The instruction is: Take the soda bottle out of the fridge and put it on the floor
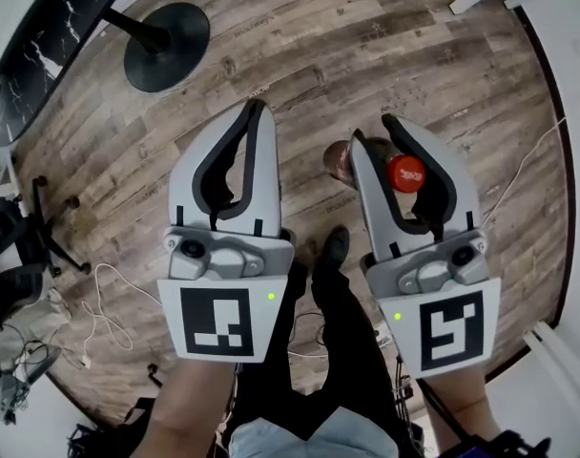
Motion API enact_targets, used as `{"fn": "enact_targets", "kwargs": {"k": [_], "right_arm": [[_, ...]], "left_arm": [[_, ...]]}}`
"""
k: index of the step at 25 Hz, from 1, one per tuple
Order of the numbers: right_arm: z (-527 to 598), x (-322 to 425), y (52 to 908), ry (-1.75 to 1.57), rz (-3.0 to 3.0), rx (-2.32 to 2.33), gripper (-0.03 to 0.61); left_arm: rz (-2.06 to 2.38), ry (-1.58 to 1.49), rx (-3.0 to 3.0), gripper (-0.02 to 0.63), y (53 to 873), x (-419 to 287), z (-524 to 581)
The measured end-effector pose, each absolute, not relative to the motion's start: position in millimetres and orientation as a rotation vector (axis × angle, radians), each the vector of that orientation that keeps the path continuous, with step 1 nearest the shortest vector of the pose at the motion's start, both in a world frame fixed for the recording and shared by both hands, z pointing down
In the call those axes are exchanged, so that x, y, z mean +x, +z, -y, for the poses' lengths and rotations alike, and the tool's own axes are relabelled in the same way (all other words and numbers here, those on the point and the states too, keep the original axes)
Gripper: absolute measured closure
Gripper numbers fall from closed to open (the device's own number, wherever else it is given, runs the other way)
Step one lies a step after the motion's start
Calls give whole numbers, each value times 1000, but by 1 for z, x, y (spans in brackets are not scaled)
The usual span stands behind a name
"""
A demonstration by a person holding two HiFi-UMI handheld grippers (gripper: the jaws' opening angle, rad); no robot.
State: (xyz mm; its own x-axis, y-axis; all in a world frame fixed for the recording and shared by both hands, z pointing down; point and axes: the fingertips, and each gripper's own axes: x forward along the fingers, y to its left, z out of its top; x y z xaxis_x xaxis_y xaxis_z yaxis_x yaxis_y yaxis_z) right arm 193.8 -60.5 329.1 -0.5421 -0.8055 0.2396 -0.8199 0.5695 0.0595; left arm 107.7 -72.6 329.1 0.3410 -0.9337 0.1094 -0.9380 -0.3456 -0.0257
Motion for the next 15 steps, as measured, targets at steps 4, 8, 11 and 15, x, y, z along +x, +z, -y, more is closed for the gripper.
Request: {"fn": "enact_targets", "kwargs": {"k": [4, 8, 11, 15], "right_arm": [[59, 204, 379, 115, 2532, 1379, 471], [55, 213, 424, 140, 2514, 1398, 471], [53, 217, 455, 155, 2499, 1409, 472], [51, 224, 495, 184, 2480, 1424, 472]], "left_arm": [[1701, 179, 2556, 601, 377, 118, 70], [1656, 180, 2548, 601, 422, 124, 67], [1633, 201, 2549, 601, 452, 128, 67], [1608, 215, 2561, 601, 485, 134, 70]]}}
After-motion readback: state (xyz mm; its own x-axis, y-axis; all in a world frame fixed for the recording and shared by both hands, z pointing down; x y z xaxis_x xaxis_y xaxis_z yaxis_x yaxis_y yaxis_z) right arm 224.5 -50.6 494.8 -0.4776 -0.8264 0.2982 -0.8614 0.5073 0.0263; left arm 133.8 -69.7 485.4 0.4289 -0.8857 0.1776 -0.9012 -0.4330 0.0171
